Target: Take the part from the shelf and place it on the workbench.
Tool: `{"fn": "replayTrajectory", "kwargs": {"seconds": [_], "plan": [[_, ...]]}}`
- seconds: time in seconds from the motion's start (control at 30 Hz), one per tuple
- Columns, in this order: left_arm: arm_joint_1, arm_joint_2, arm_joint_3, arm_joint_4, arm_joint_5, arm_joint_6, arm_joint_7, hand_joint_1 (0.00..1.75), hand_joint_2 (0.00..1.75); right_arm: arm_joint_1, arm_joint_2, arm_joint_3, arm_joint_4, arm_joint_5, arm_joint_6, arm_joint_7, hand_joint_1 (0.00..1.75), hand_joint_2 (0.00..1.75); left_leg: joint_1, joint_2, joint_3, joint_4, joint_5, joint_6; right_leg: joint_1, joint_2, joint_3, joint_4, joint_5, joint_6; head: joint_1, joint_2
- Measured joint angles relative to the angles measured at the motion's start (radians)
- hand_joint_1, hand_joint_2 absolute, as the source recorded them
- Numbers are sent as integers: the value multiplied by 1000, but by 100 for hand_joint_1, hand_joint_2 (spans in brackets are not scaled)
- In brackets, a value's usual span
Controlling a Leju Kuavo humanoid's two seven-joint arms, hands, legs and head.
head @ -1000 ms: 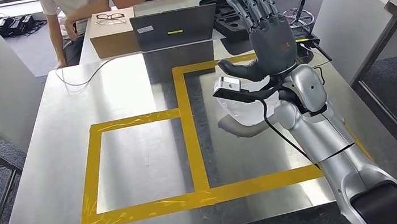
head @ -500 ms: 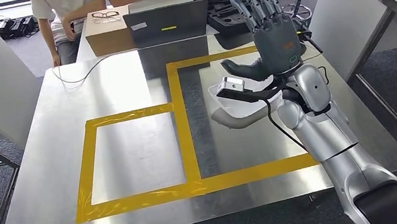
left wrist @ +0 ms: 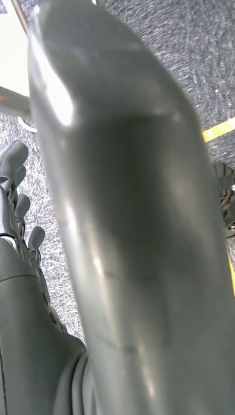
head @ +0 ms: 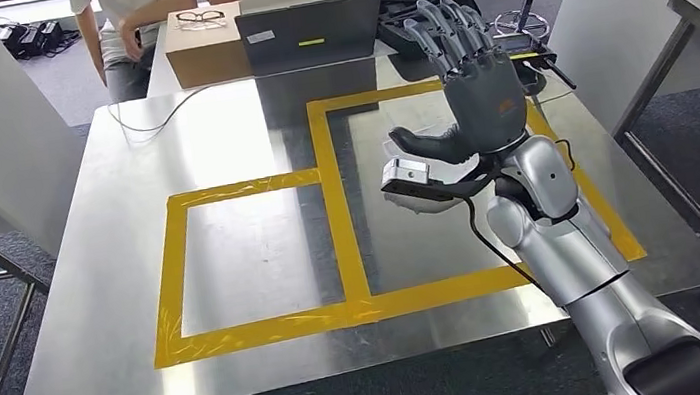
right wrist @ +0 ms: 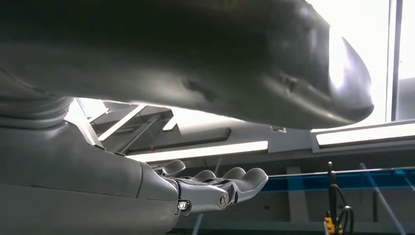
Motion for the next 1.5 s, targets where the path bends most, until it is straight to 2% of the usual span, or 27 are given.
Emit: {"fn": "replayTrajectory", "kwargs": {"seconds": [0.03,0.1,0.13,0.17,0.2,0.3,0.33,0.4,0.47,0.53,0.6,0.67,0.7,0.77,0.83,0.87,0.97,1.03,1.13,1.17,1.2,1.23,1.3,1.33,1.37,1.43,1.5], "plan": [[0,1,0,0,1,0,0,0,0,1,1,0,-1,4,4,2,0,0,1,2,-5,-2,6,7,-1,0,-18,44,-33,3,0,0],[0,4,0,0,2,0,1,0,0,1,3,1,-1,11,14,4,0,0,-2,3,-21,0,17,14,0,0,-70,179,-111,8,1,0],[1,4,0,0,4,1,1,0,0,0,5,2,-1,13,18,4,0,0,-3,3,-30,1,22,14,0,0,-88,233,-135,8,1,0],[2,5,0,0,5,1,2,0,0,-1,8,2,-1,15,22,3,0,0,-5,3,-38,2,28,14,1,0,-89,255,-141,7,1,0],[3,5,0,0,7,2,3,0,0,-4,11,3,0,16,24,2,0,0,-6,3,-45,4,32,14,2,0,-68,234,-130,4,1,0],[5,4,1,0,10,4,5,0,0,-21,23,4,0,17,27,1,0,0,-10,2,-56,6,45,6,11,-1,61,31,-68,-17,0,0],[5,4,1,0,11,4,5,0,0,-27,26,4,0,17,27,1,0,0,-11,2,-57,5,49,1,15,-2,86,-13,-58,-24,0,0],[6,5,1,0,11,5,5,0,0,-33,31,4,0,17,28,1,0,0,-10,2,-59,2,58,-12,22,-3,92,-31,-49,-32,1,0],[8,6,1,0,11,6,5,0,0,-35,35,4,0,17,27,0,0,0,-9,1,-64,2,59,-23,19,-4,88,-39,-35,-43,1,0],[9,8,2,0,12,9,4,0,0,-38,44,4,1,17,22,-5,0,0,-7,0,-90,56,13,-34,11,-6,79,-50,-17,-54,-2,0],[10,10,6,0,18,13,1,0,0,-40,53,4,5,19,17,-12,0,0,-2,0,-137,180,-66,-45,9,-7,62,-51,-4,-59,-6,0],[11,12,11,0,26,15,-1,0,0,-40,61,4,15,24,11,-15,0,0,2,0,-158,267,-104,-52,9,-7,46,-49,7,-57,-6,0],[12,13,13,0,30,16,0,0,0,-40,65,4,20,28,9,-16,0,0,3,1,-142,257,-98,-54,8,-7,39,-48,13,-54,-6,0],[12,16,18,0,35,16,1,0,0,-40,72,4,27,34,6,-15,0,0,6,1,-59,136,-54,-56,5,-7,28,-44,21,-46,-6,0],[13,15,22,1,36,16,2,0,0,-41,76,4,31,35,5,-14,0,0,4,-1,10,22,-26,-49,6,-7,19,-39,28,-35,-5,0],[16,15,24,1,34,16,2,0,0,-41,77,4,33,36,5,-14,0,0,2,-2,21,-1,-23,-42,7,-8,15,-37,33,-29,-5,0],[31,11,25,3,24,16,3,0,0,-37,74,3,36,38,6,-16,0,0,-1,-3,13,-4,-9,-17,6,-6,9,-38,42,-9,-3,0],[40,9,25,5,10,16,6,0,0,-28,64,3,36,38,6,-17,0,0,1,0,3,-8,5,0,3,-4,-13,10,0,1,-1,0],[55,8,25,7,-23,16,18,0,0,3,44,2,20,38,9,-10,0,0,-2,1,-22,-6,23,12,3,-4,-84,204,-117,9,0,0],[59,7,24,8,-33,16,22,0,0,17,37,1,10,38,11,-5,0,0,-3,1,-31,-5,28,12,4,-4,-94,245,-135,8,0,0],[64,7,23,8,-42,16,26,0,0,32,29,-1,0,40,14,0,0,0,-5,1,-39,-3,33,13,6,-3,-83,246,-133,5,1,0],[67,7,23,9,-50,16,30,0,0,44,22,-4,-13,43,16,7,0,0,-7,1,-45,-1,37,12,8,-3,-50,204,-116,-1,1,0],[68,7,18,10,-67,16,40,0,0,62,7,-13,-39,49,22,16,0,0,-12,1,-52,1,45,9,16,-4,47,59,-73,-19,0,0],[68,7,14,10,-76,16,43,0,0,69,-2,-18,-52,51,24,19,0,0,-13,1,-54,1,48,6,21,-5,81,1,-60,-26,0,0],[67,8,9,10,-85,16,46,0,0,77,-12,-23,-64,52,24,19,0,0,-13,1,-54,0,52,2,25,-6,98,-31,-54,-32,0,0],[64,9,-1,10,-98,18,46,0,0,99,-37,-34,-87,45,24,13,0,0,-10,1,-54,-4,60,-10,30,-8,99,-45,-45,-40,2,0],[62,10,-8,10,-103,20,39,0,0,118,-62,-44,-104,33,23,0,0,0,-9,1,-62,3,52,-22,25,-9,97,-55,-28,-49,2,0]]}}
